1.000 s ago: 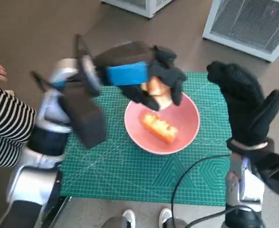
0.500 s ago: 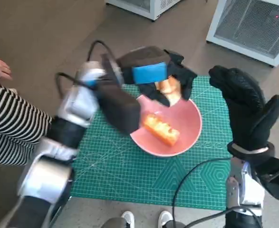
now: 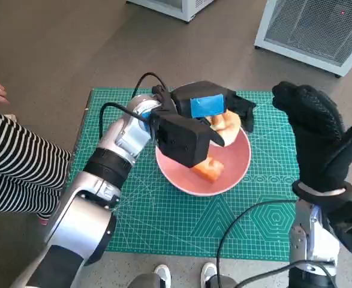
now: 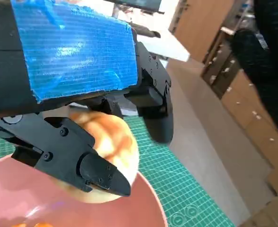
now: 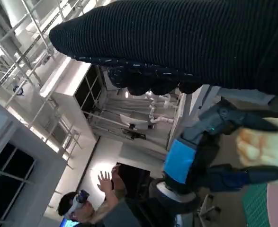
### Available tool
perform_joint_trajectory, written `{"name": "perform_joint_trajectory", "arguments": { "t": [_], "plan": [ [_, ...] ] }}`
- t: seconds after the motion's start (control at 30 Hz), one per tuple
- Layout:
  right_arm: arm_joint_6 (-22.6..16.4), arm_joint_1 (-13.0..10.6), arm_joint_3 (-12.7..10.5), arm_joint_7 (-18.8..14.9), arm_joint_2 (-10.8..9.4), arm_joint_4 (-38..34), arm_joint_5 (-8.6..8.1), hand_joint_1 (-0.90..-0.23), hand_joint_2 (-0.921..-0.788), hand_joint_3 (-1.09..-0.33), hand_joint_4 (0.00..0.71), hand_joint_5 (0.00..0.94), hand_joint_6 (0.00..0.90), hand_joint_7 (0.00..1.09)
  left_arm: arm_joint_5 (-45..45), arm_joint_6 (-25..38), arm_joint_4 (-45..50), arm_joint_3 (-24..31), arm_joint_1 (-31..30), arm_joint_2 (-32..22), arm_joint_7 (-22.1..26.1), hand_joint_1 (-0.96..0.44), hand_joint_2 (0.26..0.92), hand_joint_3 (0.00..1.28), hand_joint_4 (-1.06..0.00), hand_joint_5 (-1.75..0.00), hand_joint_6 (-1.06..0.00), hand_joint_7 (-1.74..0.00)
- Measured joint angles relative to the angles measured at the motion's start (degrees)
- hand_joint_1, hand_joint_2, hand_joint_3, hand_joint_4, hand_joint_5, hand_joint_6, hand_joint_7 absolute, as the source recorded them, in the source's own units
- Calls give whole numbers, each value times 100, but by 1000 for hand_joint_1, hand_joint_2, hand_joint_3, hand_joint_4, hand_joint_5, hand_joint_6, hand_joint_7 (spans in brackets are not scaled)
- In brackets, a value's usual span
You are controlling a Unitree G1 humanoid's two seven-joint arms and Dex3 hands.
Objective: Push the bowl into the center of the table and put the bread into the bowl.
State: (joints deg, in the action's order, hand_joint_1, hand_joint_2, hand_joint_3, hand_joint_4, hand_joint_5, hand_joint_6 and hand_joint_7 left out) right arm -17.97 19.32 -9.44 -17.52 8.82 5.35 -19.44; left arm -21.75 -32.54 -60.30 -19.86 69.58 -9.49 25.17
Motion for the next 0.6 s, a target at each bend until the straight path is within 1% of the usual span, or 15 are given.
{"name": "perform_joint_trajectory", "arguments": {
  "t": [0.1,0.23,0.43,0.6],
  "plan": [
    [1,3,-1,18,7,8,68,-671,-921,-696,136,3,61,509,17,102,5,36,-1,-49,146,-372,911,9,-279,-9,-330,-218],
    [12,17,-18,40,15,17,108,-676,-921,-699,135,2,60,510,165,154,48,172,-14,-123,343,-414,915,7,-244,-2,-318,-186],
    [64,90,-84,80,65,42,124,-679,-921,-702,136,2,59,511,763,-38,309,630,-169,-236,486,-480,920,21,-200,0,-306,-155],
    [96,236,-123,96,122,41,127,-682,-921,-702,137,2,59,512,1362,-113,577,1053,-402,-314,663,-522,921,51,-177,0,-299,-139]
  ]
}}
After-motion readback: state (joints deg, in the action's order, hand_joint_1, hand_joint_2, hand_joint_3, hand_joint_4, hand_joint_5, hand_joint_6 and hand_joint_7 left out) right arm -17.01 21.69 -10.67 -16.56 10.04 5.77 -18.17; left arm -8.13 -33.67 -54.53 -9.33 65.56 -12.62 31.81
